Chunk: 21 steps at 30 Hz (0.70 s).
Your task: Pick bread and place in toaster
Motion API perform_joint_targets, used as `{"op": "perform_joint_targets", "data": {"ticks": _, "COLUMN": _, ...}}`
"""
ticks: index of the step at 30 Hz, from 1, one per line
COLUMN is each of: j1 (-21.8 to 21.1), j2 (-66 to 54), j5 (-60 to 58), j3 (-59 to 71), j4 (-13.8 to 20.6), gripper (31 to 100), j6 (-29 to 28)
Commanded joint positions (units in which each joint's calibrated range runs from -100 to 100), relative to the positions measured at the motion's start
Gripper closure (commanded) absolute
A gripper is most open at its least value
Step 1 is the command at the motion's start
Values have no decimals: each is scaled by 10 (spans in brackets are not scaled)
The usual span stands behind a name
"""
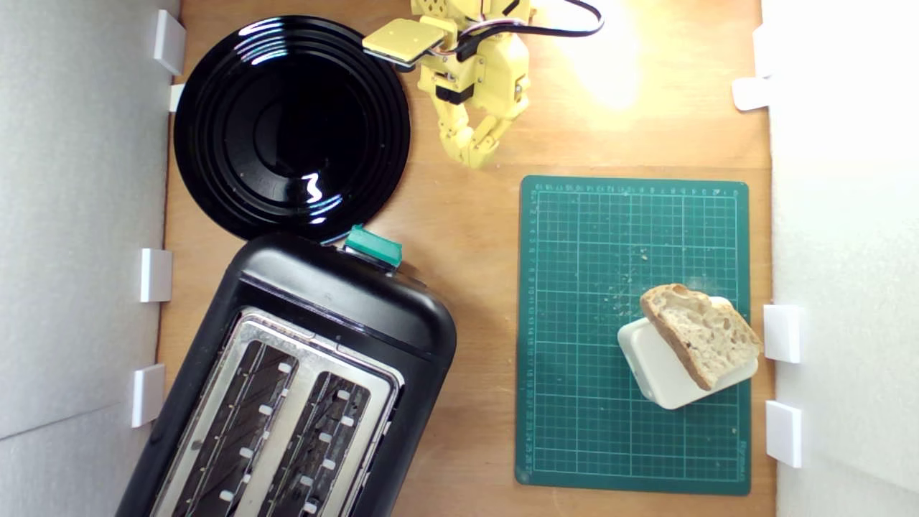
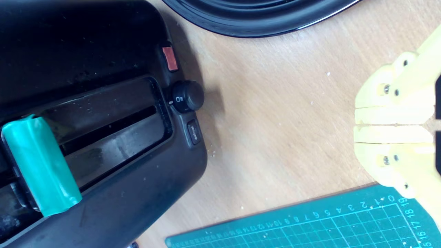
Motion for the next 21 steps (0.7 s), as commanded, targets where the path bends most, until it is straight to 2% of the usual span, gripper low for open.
{"op": "perform_joint_targets", "data": {"ticks": 1, "j1": 0, "j2": -1, "j5": 3, "j3": 4, "j4": 1, "gripper": 902, "j6": -2}}
{"op": "perform_joint_targets", "data": {"ticks": 21, "j1": -2, "j2": -3, "j5": 3, "j3": 4, "j4": 1, "gripper": 903, "j6": 3}}
